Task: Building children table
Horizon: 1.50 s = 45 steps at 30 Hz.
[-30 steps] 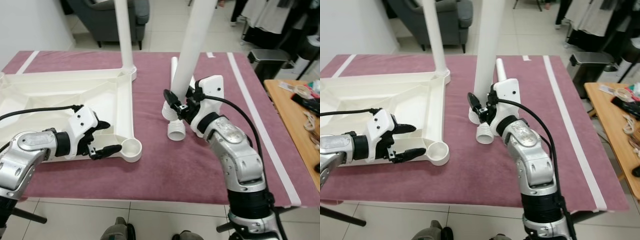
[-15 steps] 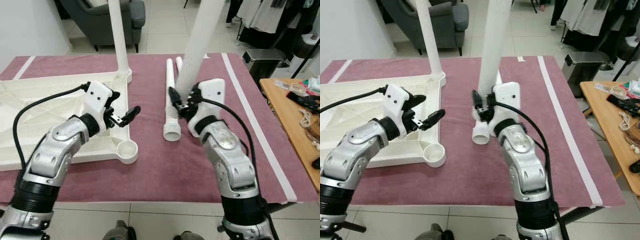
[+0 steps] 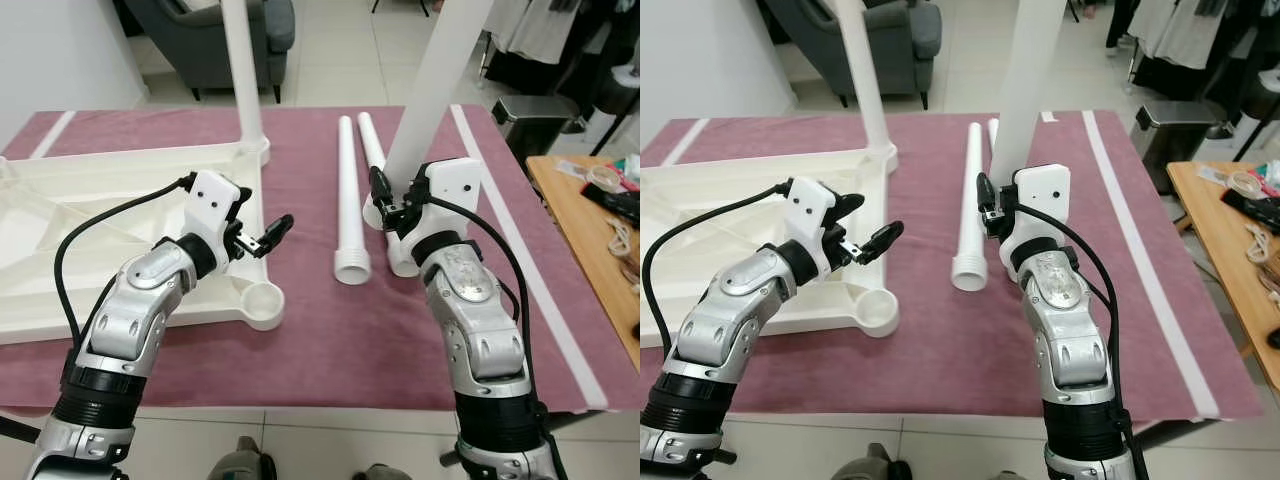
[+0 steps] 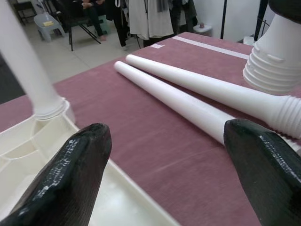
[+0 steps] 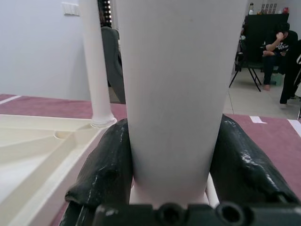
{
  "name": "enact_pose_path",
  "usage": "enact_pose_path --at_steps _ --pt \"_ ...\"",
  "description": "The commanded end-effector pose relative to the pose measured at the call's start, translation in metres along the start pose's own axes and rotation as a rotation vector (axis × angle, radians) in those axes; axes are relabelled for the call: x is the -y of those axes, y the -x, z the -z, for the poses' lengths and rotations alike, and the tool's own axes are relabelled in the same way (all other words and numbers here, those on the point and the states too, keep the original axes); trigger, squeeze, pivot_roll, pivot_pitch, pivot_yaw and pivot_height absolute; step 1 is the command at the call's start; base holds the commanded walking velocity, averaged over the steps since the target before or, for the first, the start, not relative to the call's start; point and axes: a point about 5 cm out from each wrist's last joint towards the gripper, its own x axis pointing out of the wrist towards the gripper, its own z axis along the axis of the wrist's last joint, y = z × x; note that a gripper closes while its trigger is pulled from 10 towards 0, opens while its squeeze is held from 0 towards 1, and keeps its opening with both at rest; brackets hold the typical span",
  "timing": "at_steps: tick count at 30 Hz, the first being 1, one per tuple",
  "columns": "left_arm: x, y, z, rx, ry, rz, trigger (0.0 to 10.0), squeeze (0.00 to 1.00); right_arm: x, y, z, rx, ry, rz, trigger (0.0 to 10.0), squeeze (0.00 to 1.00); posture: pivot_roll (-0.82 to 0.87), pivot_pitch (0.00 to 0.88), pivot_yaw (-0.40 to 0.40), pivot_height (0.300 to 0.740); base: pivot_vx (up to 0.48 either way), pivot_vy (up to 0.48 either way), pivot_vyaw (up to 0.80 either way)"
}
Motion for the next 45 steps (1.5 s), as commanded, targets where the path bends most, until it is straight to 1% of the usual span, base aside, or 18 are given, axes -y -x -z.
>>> enact_pose_path --at_steps 1,7,12,15,26,27,28,29,30,31,32,33,34,35,37,40,41,45 --pt "-0.014 0.004 0.002 -0.02 -0.018 -0.207 10.0 0.0 -0.006 -0.001 -0.002 0.018 -0.012 -0.019 10.0 0.0 -0.03 0.067 0.106 0.74 0.0 0.48 0.0" --pt "-0.015 0.003 0.003 -0.015 -0.024 -0.215 10.0 0.0 -0.007 0.0 -0.001 0.019 -0.011 -0.021 10.0 0.0 -0.03 0.067 0.106 0.74 0.0 0.48 0.0" --pt "-0.013 0.0 0.006 -0.037 -0.101 -0.196 10.0 0.0 -0.007 -0.001 -0.002 0.022 -0.008 -0.021 10.0 0.0 -0.03 0.068 0.108 0.74 0.0 -0.15 0.0" --pt "-0.009 -0.001 0.006 -0.03 -0.093 -0.18 10.0 0.0 -0.008 -0.001 -0.002 0.022 -0.006 -0.021 10.0 0.0 -0.04 0.069 0.11 0.74 0.0 -0.445 0.0" --pt "-0.001 -0.003 0.008 -0.046 -0.085 -0.113 10.0 0.0 -0.008 0.0 -0.001 0.02 0.001 -0.025 10.0 0.0 -0.04 0.071 0.111 0.74 0.0 0.0 0.0" --pt "0.003 -0.002 0.009 -0.054 -0.085 -0.066 10.0 0.0 -0.008 0.001 0.0 0.016 0.005 -0.029 10.0 0.0 -0.04 0.071 0.111 0.74 0.0 0.0 0.0" --pt "0.003 -0.002 0.009 -0.054 -0.085 -0.066 10.0 0.0 -0.008 0.001 0.0 0.016 0.005 -0.029 10.0 0.0 -0.04 0.071 0.111 0.74 0.0 0.0 0.0" --pt "0.007 0.001 0.009 -0.069 -0.094 0.015 10.0 0.0 -0.007 0.003 0.002 0.009 0.01 -0.042 10.0 0.0 -0.04 0.074 0.106 0.74 0.0 0.0 0.0" --pt "0.007 0.001 0.009 -0.069 -0.094 0.015 10.0 0.0 -0.007 0.003 0.002 0.009 0.01 -0.042 10.0 0.0 -0.04 0.074 0.106 0.74 0.0 0.0 0.0" --pt "0.01 0.005 0.009 -0.088 -0.108 0.099 10.0 0.0 -0.007 0.004 0.003 0.002 0.013 -0.054 10.0 0.0 -0.03 0.074 0.102 0.74 0.0 0.0 0.0" --pt "0.01 0.005 0.009 -0.088 -0.108 0.099 10.0 0.0 -0.007 0.004 0.003 0.002 0.013 -0.054 10.0 0.0 -0.03 0.074 0.102 0.74 0.0 0.0 0.0" --pt "0.011 0.012 0.011 -0.121 -0.135 0.199 10.0 0.0 -0.008 0.007 0.005 -0.007 0.012 -0.072 10.0 0.0 -0.03 0.074 0.1 0.74 0.0 0.0 0.0" --pt "0.009 0.024 0.013 -0.179 -0.187 0.352 10.0 0.0 -0.009 0.01 0.007 -0.017 -0.006 -0.106 10.0 0.0 -0.03 0.073 0.096 0.74 0.0 0.0 0.0" --pt "0.009 0.024 0.013 -0.179 -0.187 0.352 10.0 0.0 -0.009 0.01 0.007 -0.017 -0.006 -0.106 10.0 0.0 -0.03 0.073 0.096 0.74 0.0 0.0 0.0" --pt "0.006 0.033 0.014 -0.223 -0.222 0.449 10.0 0.0 -0.01 0.013 0.007 -0.02 -0.02 -0.133 10.0 0.0 -0.03 0.071 0.095 0.74 0.0 0.0 0.0" --pt "0.002 0.037 0.015 -0.258 -0.252 0.511 10.0 0.0 -0.011 0.015 0.007 -0.022 -0.021 -0.157 10.0 0.0 -0.03 0.071 0.094 0.74 0.0 0.0 0.0" --pt "-0.001 0.042 0.016 -0.291 -0.276 0.574 10.0 0.0 -0.012 0.017 0.007 -0.025 -0.017 -0.183 10.0 0.0 -0.03 0.071 0.094 0.74 0.0 0.0 0.0" --pt "-0.012 0.042 0.021 -0.372 -0.333 0.663 10.0 0.0 -0.017 0.022 0.008 -0.037 -0.015 -0.232 10.0 0.0 -0.02 0.081 0.095 0.74 0.0 0.0 0.0"
